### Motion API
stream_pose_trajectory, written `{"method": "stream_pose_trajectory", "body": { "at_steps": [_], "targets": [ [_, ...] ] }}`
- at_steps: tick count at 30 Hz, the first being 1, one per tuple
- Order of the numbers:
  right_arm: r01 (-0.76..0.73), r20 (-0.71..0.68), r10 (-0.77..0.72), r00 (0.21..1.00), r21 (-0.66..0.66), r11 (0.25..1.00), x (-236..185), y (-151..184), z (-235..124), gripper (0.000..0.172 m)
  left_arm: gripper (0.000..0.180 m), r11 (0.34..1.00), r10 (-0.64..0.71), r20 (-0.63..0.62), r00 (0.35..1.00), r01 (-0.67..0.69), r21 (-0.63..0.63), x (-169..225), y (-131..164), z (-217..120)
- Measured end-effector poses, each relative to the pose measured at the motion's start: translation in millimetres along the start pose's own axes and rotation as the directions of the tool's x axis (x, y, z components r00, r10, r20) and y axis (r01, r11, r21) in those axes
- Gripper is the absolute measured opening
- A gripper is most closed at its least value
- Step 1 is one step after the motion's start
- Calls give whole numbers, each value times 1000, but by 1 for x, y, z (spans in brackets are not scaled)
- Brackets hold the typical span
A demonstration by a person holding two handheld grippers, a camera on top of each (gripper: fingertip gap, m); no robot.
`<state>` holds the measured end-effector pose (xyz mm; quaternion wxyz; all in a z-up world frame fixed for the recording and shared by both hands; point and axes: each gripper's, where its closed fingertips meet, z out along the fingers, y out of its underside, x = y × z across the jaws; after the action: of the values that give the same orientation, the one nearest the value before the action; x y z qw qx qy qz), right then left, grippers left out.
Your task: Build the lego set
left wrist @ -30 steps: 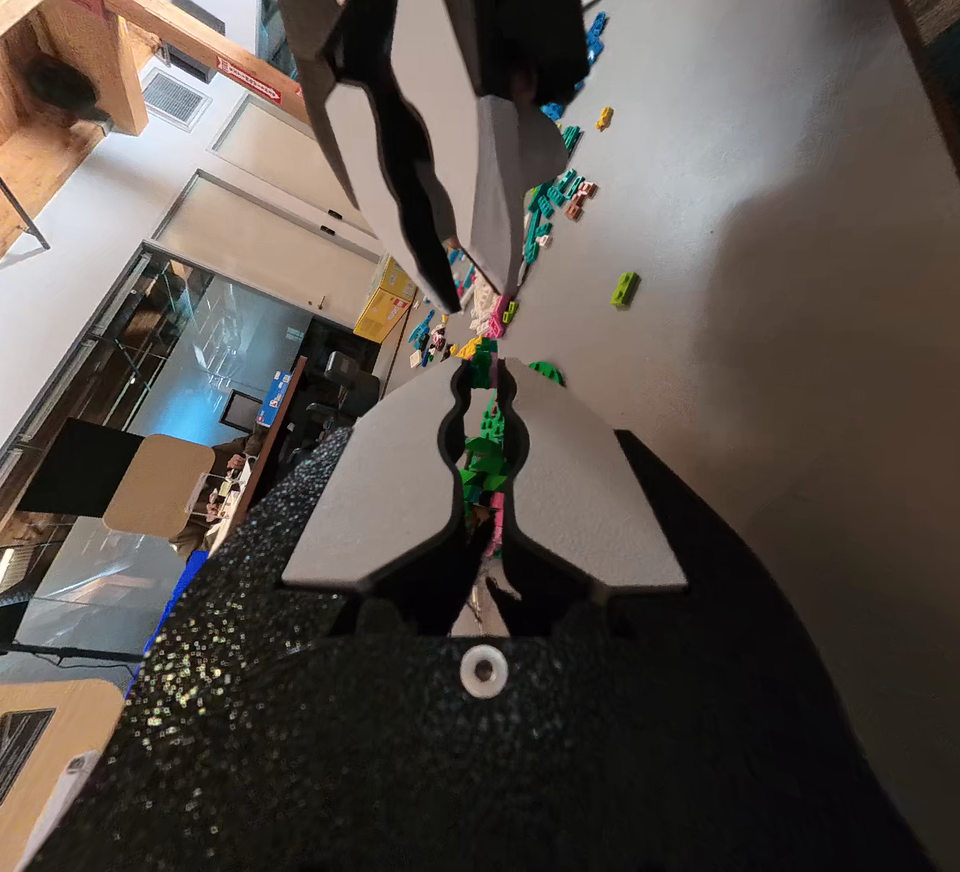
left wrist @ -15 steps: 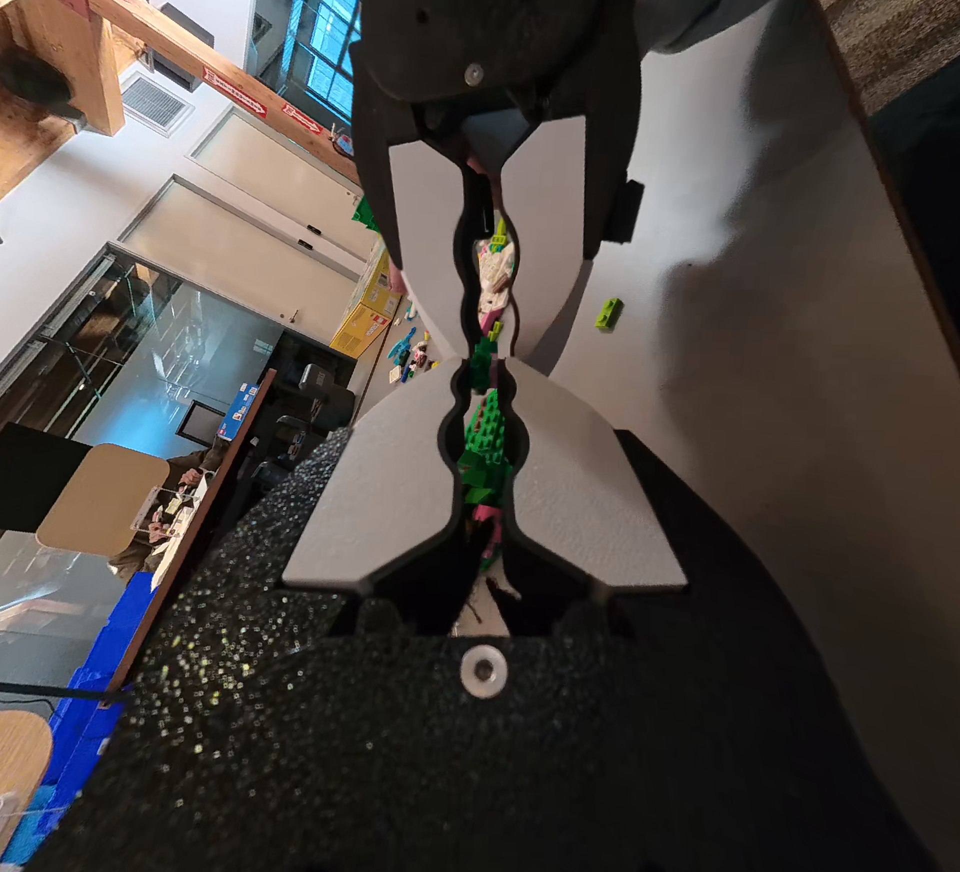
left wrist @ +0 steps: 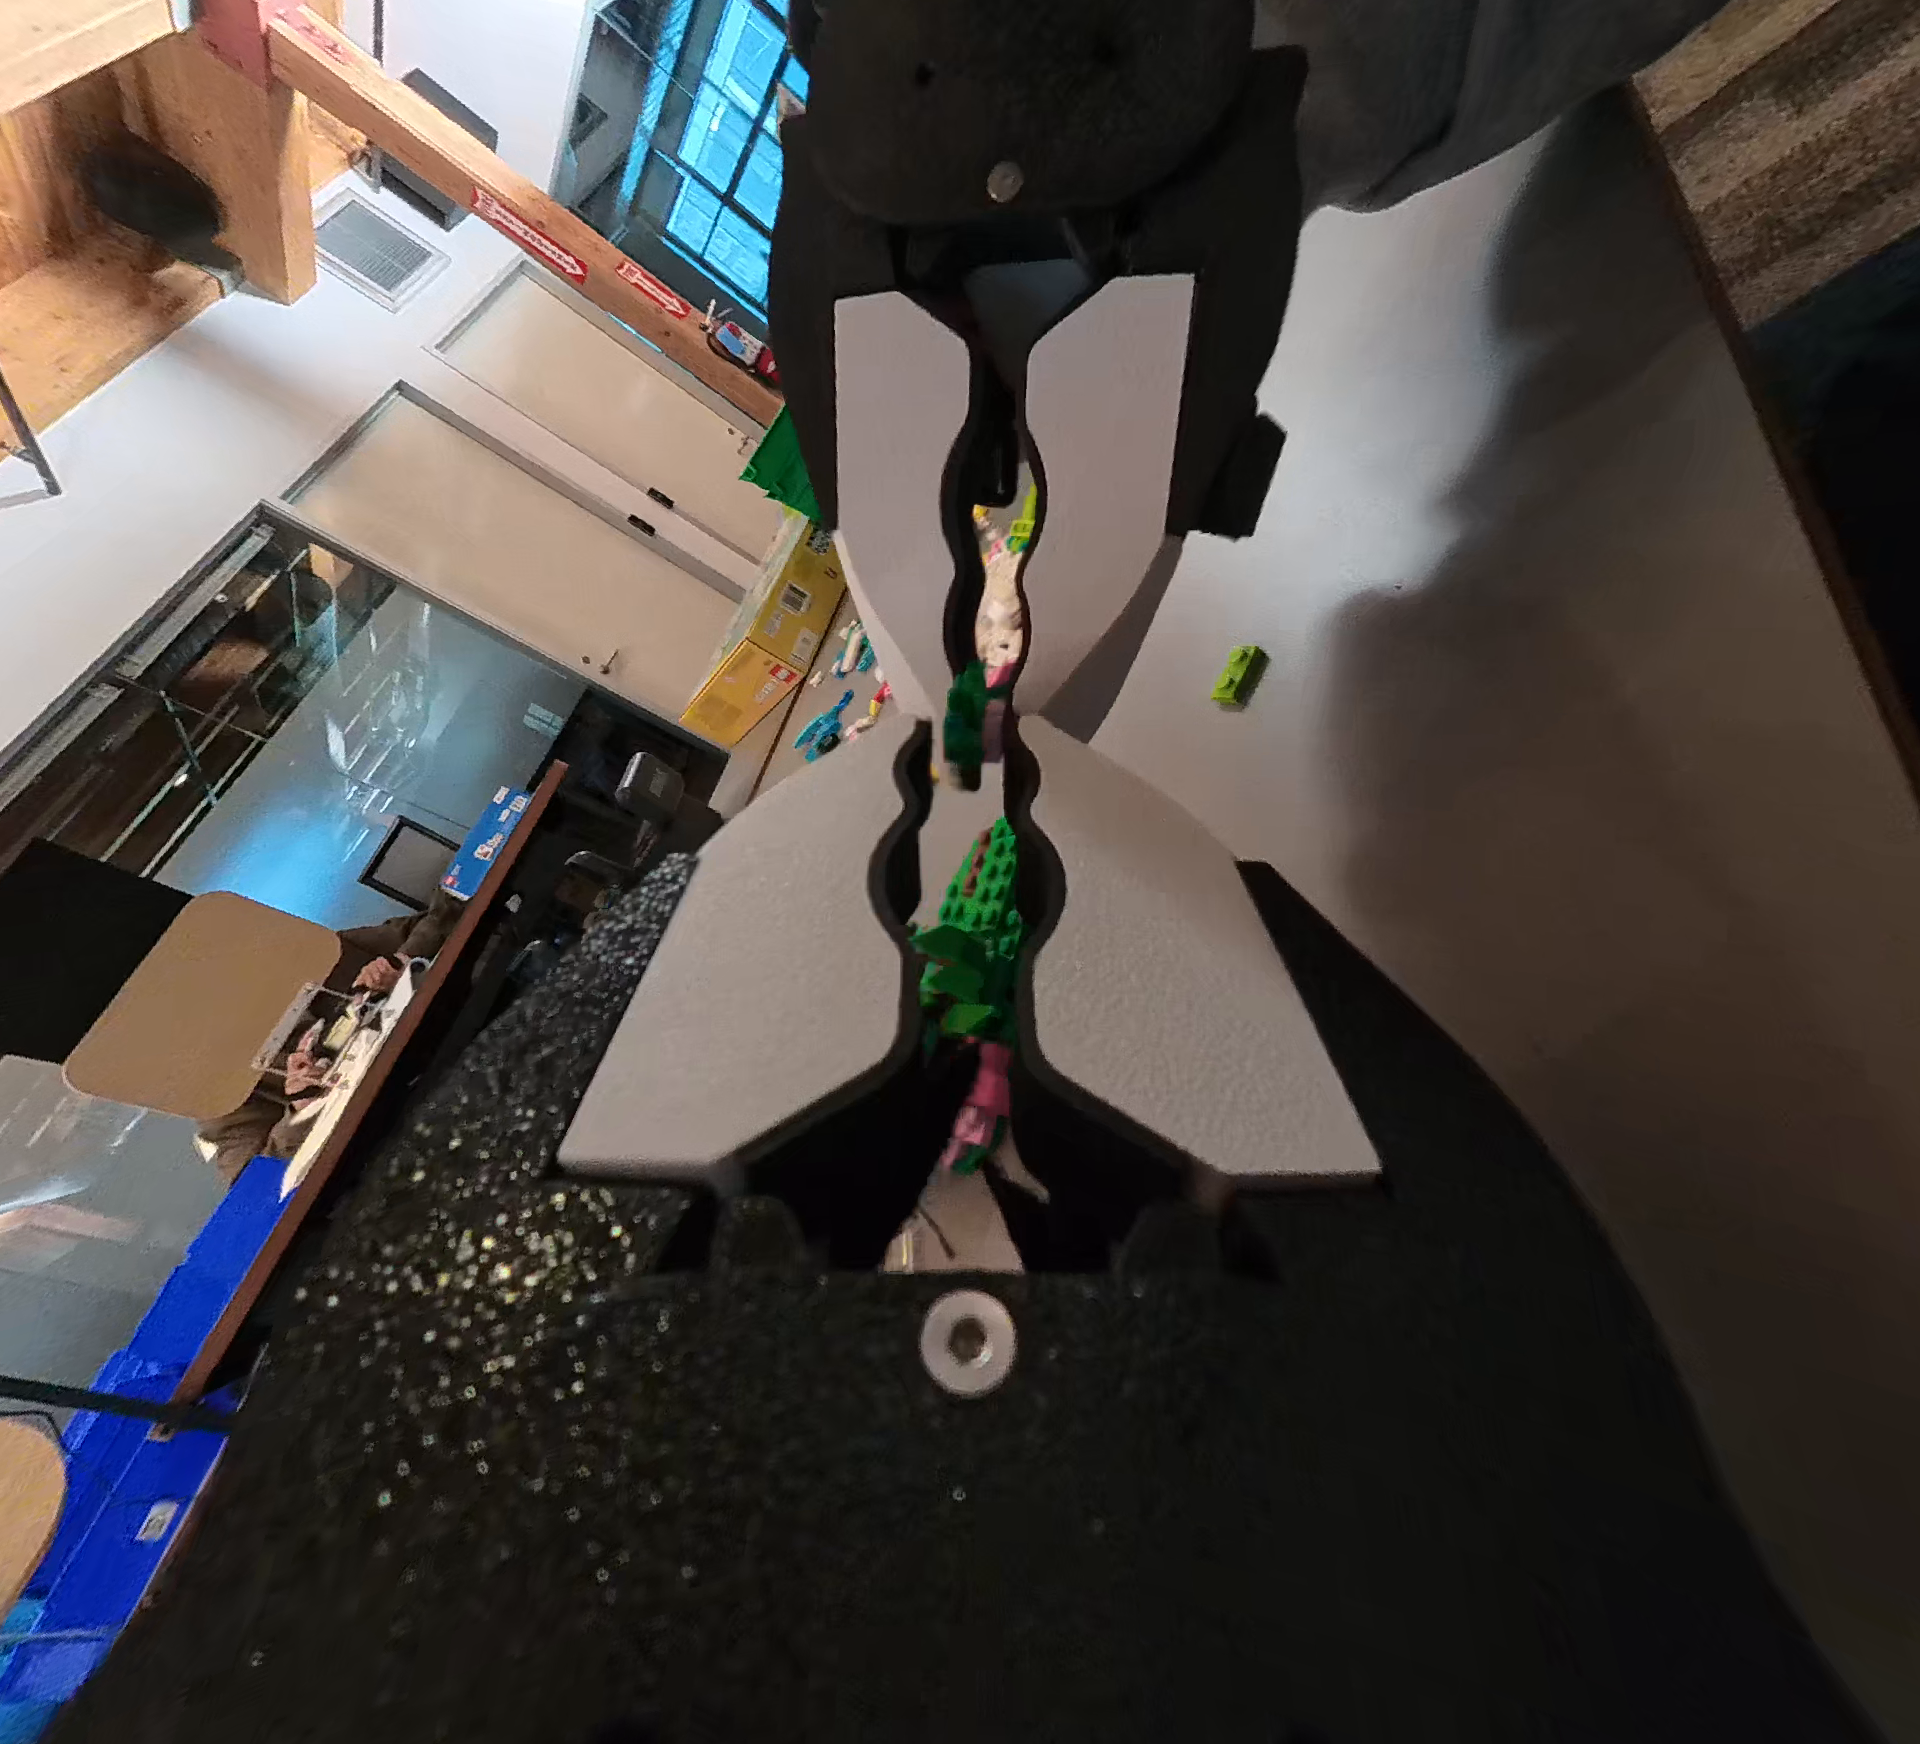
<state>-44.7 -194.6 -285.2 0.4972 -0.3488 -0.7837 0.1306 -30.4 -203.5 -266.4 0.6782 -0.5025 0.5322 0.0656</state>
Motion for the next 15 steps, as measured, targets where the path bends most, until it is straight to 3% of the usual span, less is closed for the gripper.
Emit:
{"method": "stream_pose_trajectory", "body": {
  "at_steps": [15],
  "targets": [
    [32,10,-32,999,3,999,-2,0,-6,6,19,1000,14,24,1000,-14,26,0,-4,0]
  ]
}}
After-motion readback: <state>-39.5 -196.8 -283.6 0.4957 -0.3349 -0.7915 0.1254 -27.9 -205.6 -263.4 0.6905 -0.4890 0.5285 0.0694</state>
